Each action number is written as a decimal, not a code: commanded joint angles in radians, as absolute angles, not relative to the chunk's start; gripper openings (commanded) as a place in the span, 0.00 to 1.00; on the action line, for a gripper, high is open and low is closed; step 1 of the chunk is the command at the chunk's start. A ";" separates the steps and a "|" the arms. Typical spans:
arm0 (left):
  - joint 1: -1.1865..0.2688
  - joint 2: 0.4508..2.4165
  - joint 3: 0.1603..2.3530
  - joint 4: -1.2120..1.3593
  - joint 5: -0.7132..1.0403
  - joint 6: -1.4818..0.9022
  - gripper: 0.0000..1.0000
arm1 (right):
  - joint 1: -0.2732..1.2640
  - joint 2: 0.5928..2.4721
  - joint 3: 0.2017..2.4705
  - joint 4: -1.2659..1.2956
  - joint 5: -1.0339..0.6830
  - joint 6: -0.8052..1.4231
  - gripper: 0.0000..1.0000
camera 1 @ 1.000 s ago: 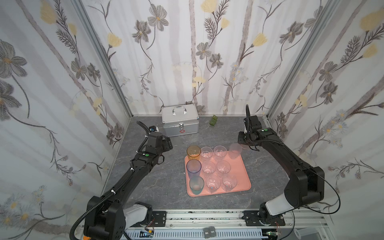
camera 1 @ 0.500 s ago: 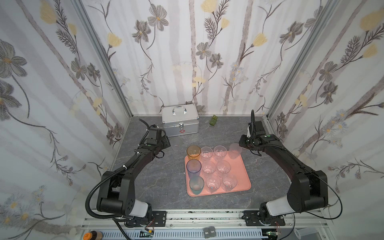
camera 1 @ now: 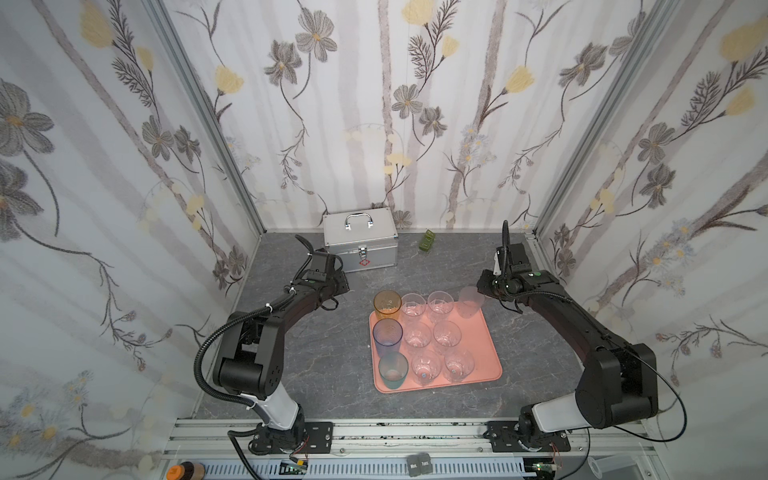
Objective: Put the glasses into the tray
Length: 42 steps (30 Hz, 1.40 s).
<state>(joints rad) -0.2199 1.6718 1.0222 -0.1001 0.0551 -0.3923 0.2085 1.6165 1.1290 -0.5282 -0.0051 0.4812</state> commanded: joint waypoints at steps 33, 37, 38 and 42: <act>-0.511 1.368 1.163 -0.195 -0.114 -0.496 0.00 | 0.763 1.562 1.499 -0.488 0.166 0.602 0.48; -0.603 1.392 1.215 -0.193 -0.135 -0.540 0.00 | 0.857 1.588 1.560 -0.485 0.232 0.587 0.52; -0.622 1.400 1.227 -0.193 -0.133 -0.548 0.00 | 0.868 1.624 1.575 -0.503 0.259 0.587 0.53; -0.675 1.425 1.265 -0.193 -0.137 -0.576 0.00 | 0.871 1.674 1.601 -0.533 0.309 0.591 0.52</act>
